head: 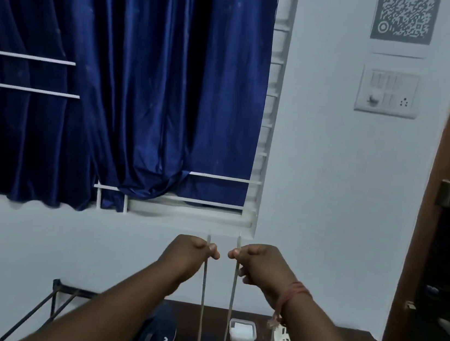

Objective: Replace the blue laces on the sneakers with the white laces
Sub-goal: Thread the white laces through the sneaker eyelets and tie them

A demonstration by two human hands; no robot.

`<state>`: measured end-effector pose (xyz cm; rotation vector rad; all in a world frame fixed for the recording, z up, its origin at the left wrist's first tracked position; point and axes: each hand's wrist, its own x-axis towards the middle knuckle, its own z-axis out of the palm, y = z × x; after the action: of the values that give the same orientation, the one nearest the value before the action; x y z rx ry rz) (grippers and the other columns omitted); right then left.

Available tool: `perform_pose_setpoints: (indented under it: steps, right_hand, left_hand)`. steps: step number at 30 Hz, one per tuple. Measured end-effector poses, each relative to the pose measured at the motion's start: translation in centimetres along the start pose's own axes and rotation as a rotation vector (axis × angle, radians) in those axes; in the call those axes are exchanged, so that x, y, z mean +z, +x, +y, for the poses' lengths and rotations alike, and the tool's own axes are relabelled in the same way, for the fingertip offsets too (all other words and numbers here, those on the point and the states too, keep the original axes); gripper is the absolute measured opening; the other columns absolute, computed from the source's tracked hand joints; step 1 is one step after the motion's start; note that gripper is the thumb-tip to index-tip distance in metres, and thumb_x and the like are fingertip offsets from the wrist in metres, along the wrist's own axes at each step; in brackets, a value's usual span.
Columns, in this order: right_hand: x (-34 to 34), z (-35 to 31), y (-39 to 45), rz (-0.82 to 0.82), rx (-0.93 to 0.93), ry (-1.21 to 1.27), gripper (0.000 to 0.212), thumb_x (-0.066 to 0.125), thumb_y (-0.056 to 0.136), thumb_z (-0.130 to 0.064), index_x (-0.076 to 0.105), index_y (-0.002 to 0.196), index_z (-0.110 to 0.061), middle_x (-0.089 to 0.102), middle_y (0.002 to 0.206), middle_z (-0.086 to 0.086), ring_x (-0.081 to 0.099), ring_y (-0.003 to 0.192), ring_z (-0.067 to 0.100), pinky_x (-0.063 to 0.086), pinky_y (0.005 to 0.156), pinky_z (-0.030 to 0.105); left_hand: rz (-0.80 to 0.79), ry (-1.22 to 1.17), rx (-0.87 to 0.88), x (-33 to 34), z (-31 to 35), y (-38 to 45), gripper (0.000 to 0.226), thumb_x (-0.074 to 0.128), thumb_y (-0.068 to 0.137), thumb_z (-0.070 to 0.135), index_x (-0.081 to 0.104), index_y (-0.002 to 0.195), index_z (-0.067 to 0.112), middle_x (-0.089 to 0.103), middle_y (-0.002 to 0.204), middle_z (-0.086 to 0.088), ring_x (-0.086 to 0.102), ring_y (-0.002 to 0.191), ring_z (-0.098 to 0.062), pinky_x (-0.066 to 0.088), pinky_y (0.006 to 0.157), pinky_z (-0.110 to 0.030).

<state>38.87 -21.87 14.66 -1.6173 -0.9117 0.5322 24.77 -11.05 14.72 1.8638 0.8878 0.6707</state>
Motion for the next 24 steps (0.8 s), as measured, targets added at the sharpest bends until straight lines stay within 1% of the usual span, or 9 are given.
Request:
perform_pose_setpoints:
  steps: [2, 3, 5, 8, 10, 12, 14, 20, 24]
  right_hand:
    - [1.0, 0.1, 0.1, 0.050, -0.053, 0.091, 0.016, 0.063, 0.094, -0.012, 0.077, 0.088, -0.007, 0.069, 0.078, 0.008, 0.059, 0.061, 0.014, 0.054, 0.060, 0.023]
    - [1.4, 0.2, 0.2, 0.089, -0.078, 0.088, 0.016, 0.064, 0.093, -0.011, 0.077, 0.085, -0.007, 0.068, 0.073, 0.010, 0.058, 0.058, 0.013, 0.054, 0.059, 0.022]
    - [2.0, 0.4, 0.5, 0.159, -0.120, 0.080, 0.016, 0.065, 0.091, -0.009, 0.076, 0.080, -0.008, 0.069, 0.070, 0.013, 0.058, 0.056, 0.013, 0.054, 0.057, 0.024]
    - [2.7, 0.6, 0.9, 0.220, -0.149, 0.114, 0.014, 0.065, 0.089, -0.006, 0.073, 0.077, -0.010, 0.071, 0.070, 0.012, 0.060, 0.056, 0.016, 0.056, 0.060, 0.034]
    - [2.8, 0.6, 1.0, 0.258, -0.159, 0.109, 0.016, 0.065, 0.089, -0.008, 0.073, 0.076, -0.010, 0.071, 0.068, 0.010, 0.060, 0.055, 0.015, 0.056, 0.059, 0.035]
    - [2.9, 0.7, 1.2, 0.283, -0.167, 0.080, 0.019, 0.064, 0.091, -0.012, 0.074, 0.074, -0.012, 0.070, 0.065, 0.007, 0.059, 0.053, 0.012, 0.057, 0.060, 0.033]
    - [2.9, 0.7, 1.4, 0.299, -0.170, 0.055, 0.022, 0.064, 0.091, -0.014, 0.074, 0.072, -0.015, 0.069, 0.063, 0.004, 0.060, 0.054, 0.011, 0.059, 0.064, 0.037]
    - [2.8, 0.8, 1.9, 0.295, -0.170, 0.034, 0.022, 0.065, 0.090, -0.014, 0.074, 0.070, -0.015, 0.069, 0.063, 0.004, 0.060, 0.055, 0.012, 0.059, 0.068, 0.044]
    - [2.9, 1.6, 1.9, 0.304, -0.143, 0.031, 0.023, 0.064, 0.090, -0.019, 0.073, 0.069, -0.017, 0.070, 0.068, 0.000, 0.064, 0.064, 0.017, 0.060, 0.072, 0.042]
  left_hand:
    - [0.051, -0.030, 0.053, 0.7, 0.0, 0.1, 0.026, 0.054, 0.100, 0.031, 0.077, 0.089, 0.024, 0.068, 0.103, 0.008, 0.059, 0.098, -0.013, 0.046, 0.084, -0.032]
    - [0.064, -0.060, 0.063, 1.0, 0.2, 0.1, 0.023, 0.056, 0.099, 0.028, 0.077, 0.089, 0.025, 0.071, 0.100, 0.007, 0.061, 0.095, -0.014, 0.051, 0.084, -0.034]
    - [0.100, -0.090, 0.088, 1.5, 0.5, 0.2, 0.017, 0.064, 0.094, 0.026, 0.078, 0.086, 0.024, 0.075, 0.086, 0.005, 0.067, 0.085, -0.015, 0.058, 0.084, -0.040]
    - [0.204, -0.108, 0.133, 1.9, 0.9, 0.3, 0.011, 0.074, 0.086, 0.027, 0.078, 0.077, 0.023, 0.075, 0.073, 0.008, 0.069, 0.077, -0.012, 0.059, 0.080, -0.038]
    - [0.242, -0.119, 0.143, 2.0, 1.3, 0.4, 0.009, 0.076, 0.083, 0.027, 0.078, 0.075, 0.023, 0.074, 0.072, 0.009, 0.069, 0.074, -0.011, 0.059, 0.077, -0.037]
    - [0.251, -0.118, 0.151, 2.2, 1.6, 0.4, 0.010, 0.076, 0.084, 0.026, 0.078, 0.075, 0.024, 0.074, 0.071, 0.010, 0.070, 0.073, -0.010, 0.060, 0.076, -0.037]
    - [0.251, -0.114, 0.157, 2.4, 1.7, 0.4, 0.011, 0.074, 0.085, 0.026, 0.078, 0.075, 0.024, 0.074, 0.070, 0.011, 0.070, 0.072, -0.010, 0.060, 0.076, -0.037]
    - [0.243, -0.136, 0.161, 2.4, 1.3, 1.2, 0.008, 0.076, 0.084, 0.027, 0.079, 0.077, 0.024, 0.075, 0.072, 0.010, 0.070, 0.075, -0.009, 0.059, 0.079, -0.036]
    - [0.200, -0.224, 0.126, 2.6, 0.3, 1.0, 0.008, 0.073, 0.088, 0.026, 0.079, 0.082, 0.024, 0.076, 0.077, 0.008, 0.070, 0.083, -0.011, 0.055, 0.082, -0.032]
